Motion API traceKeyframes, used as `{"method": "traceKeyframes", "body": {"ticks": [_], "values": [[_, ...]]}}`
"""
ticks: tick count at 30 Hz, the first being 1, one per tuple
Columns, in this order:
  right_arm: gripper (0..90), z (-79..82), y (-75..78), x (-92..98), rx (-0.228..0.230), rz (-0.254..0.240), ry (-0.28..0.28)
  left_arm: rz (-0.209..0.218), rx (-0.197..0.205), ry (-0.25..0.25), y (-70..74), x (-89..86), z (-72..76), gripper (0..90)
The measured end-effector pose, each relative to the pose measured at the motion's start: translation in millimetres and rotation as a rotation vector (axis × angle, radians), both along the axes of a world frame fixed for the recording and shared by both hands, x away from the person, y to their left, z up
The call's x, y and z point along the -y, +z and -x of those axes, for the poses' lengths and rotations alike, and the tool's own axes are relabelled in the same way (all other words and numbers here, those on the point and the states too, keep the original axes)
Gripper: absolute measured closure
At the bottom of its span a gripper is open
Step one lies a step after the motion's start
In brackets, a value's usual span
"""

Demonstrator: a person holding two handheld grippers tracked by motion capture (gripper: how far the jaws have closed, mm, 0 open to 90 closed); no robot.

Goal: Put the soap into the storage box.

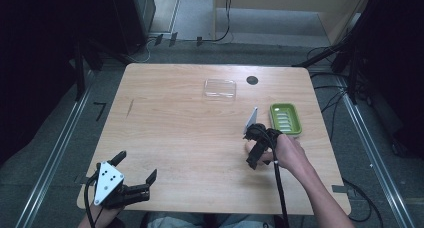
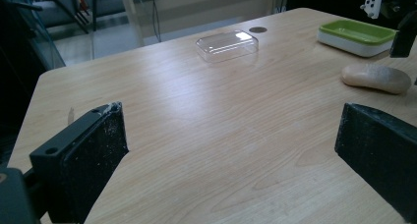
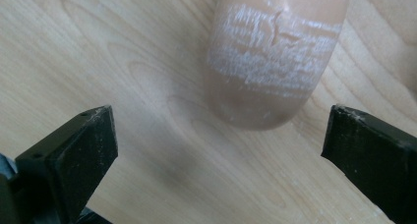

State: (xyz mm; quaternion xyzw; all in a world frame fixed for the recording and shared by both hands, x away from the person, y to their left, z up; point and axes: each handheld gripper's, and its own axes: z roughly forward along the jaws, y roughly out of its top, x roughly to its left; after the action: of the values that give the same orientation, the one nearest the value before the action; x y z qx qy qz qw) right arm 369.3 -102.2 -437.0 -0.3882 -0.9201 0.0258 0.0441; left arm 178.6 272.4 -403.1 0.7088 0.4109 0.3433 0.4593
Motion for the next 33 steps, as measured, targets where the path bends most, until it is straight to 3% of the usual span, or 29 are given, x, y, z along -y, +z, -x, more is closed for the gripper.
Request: {"method": "traceKeyframes", "body": {"ticks": [19, 28, 33], "values": [[0.0, -22.6, -15.9, -4.7, -0.010, -0.022, -0.033, 0.001, 0.000, 0.000, -0.1, -0.3, 0.2, 0.0], [0.0, -29.7, -22.7, -6.5, 0.011, -0.023, -0.055, 0.002, 0.000, 0.000, 0.0, -0.9, 0.5, 0.0], [9.8, -31.7, -24.8, -6.3, 0.024, -0.037, -0.070, 0.002, 0.000, 0.002, -0.1, -0.9, 0.6, 0.0]]}}
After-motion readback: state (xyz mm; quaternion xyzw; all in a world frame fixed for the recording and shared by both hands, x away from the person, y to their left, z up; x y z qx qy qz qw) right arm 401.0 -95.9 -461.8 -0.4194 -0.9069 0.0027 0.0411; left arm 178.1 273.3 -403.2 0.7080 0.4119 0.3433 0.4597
